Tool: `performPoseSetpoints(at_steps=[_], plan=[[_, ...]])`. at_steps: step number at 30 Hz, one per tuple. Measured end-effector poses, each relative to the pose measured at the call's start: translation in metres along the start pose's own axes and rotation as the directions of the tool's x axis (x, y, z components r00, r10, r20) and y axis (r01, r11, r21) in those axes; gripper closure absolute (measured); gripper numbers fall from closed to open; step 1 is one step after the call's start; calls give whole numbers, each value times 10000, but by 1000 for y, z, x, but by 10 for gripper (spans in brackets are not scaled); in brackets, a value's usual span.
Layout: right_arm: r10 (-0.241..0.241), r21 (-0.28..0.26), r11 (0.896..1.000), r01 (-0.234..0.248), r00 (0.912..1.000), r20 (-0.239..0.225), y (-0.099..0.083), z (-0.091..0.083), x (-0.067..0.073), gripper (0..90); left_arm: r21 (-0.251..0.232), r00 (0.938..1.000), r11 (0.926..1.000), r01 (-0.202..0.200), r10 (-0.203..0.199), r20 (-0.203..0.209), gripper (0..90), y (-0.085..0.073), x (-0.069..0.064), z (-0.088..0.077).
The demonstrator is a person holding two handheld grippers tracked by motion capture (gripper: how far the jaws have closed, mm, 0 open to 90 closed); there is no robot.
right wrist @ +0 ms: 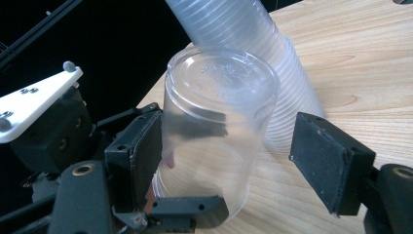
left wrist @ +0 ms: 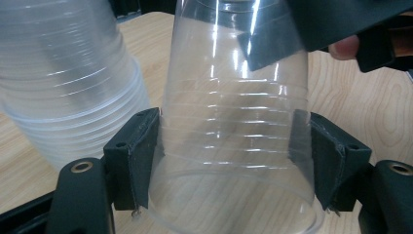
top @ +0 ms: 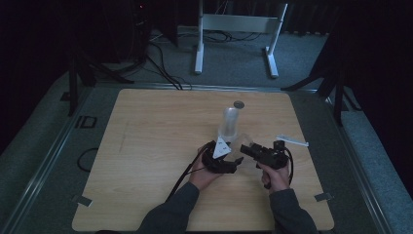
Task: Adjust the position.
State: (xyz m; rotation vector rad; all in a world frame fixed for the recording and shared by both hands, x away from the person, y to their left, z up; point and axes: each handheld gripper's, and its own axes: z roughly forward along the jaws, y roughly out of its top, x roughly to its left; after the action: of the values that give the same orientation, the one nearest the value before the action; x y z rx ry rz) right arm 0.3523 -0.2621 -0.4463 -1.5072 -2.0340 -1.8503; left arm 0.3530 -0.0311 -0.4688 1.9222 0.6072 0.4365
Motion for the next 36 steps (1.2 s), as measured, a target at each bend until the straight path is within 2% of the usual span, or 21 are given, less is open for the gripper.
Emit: performPoseSetpoints(at_steps=[12,20,25,29,35,36], plan=[[-729,471,9963,720,9972,179,1,-3,2,273,175,10000,9998,-28,28,-11,285,-2,10,-8],[-1233,1093,9868,1195,9920,286,1,-2,1,272,223,10000,9997,20,-19,-36,285,-1,16,-14],[-1362,1308,9828,1303,9900,378,3,-2,-1,267,298,9999,9996,4,-8,134,285,-1,19,-16],[-1550,1460,9785,1456,9864,549,4,-2,-1,256,331,9996,9994,-82,73,262,285,1,19,-18],[-2018,1724,9674,1857,9760,813,7,-1,1,231,329,9992,9994,-96,84,389,285,3,21,-21],[-2118,1789,9645,1941,9736,857,8,-1,1,229,327,9986,9994,-88,70,529,285,3,22,-21]])
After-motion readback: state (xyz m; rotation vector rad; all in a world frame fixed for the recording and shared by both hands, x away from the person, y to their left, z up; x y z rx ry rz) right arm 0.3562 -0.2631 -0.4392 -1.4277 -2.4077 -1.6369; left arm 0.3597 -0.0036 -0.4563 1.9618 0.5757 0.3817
